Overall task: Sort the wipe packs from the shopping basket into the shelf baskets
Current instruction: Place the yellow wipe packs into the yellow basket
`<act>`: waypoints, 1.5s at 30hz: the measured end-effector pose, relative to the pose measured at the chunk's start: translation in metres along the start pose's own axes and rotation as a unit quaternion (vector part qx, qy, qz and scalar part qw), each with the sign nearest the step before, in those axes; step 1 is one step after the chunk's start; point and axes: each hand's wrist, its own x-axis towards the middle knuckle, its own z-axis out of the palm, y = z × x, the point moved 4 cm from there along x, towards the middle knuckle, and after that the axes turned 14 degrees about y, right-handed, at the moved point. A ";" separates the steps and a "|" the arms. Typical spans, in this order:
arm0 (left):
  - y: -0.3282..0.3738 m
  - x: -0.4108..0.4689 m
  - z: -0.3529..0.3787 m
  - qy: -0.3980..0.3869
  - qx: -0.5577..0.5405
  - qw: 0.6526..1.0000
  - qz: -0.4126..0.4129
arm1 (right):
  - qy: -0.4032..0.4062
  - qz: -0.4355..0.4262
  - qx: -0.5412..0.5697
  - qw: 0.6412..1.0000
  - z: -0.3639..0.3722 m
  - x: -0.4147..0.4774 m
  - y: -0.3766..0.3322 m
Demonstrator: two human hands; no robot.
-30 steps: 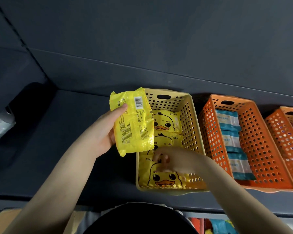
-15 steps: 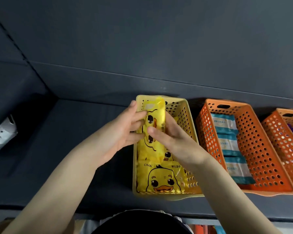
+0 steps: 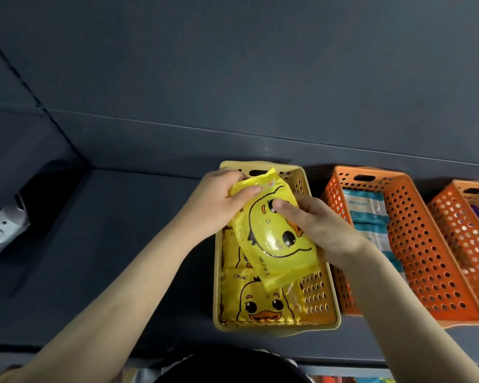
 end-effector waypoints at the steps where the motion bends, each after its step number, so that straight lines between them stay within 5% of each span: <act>1: -0.003 0.001 0.003 0.017 0.006 1.000 0.012 | 0.000 -0.019 -0.036 0.999 0.000 -0.001 -0.002; 5: -0.017 0.004 0.007 0.101 0.009 0.995 0.008 | 0.125 -0.115 -0.089 0.981 -0.015 0.006 -0.007; 11: -0.067 0.000 0.032 -0.035 0.014 0.989 -0.143 | 0.327 -0.079 0.065 0.940 -0.026 0.013 0.000; 19: -0.072 -0.004 0.036 -0.012 -0.027 0.990 -0.138 | 0.379 -0.034 0.031 0.924 0.027 0.046 0.046; 25: -0.070 -0.004 0.037 -0.001 -0.031 0.991 -0.133 | 0.336 -0.027 0.087 0.937 0.021 0.053 0.057; 27: -0.070 -0.004 0.036 -0.001 -0.028 0.991 -0.134 | 0.348 -0.067 -0.008 0.935 0.020 0.052 0.055; 30: -0.070 -0.004 0.035 -0.009 -0.016 0.990 -0.137 | 0.381 -0.174 -0.309 0.854 0.020 0.049 0.045; 34: -0.070 -0.004 0.035 -0.010 -0.025 0.991 -0.134 | 0.380 -0.267 -0.533 0.707 0.023 0.045 0.045; 35: -0.070 -0.005 0.036 -0.007 -0.031 0.991 -0.133 | 0.350 -0.248 -0.552 0.715 0.023 0.048 0.050; 38: -0.068 -0.005 0.035 0.000 -0.046 0.990 -0.132 | 0.251 -0.125 -0.508 0.815 0.022 0.062 0.072; 45: -0.068 -0.002 0.034 -0.013 -0.022 0.993 -0.117 | 0.187 -0.135 -0.534 0.813 0.019 0.083 0.084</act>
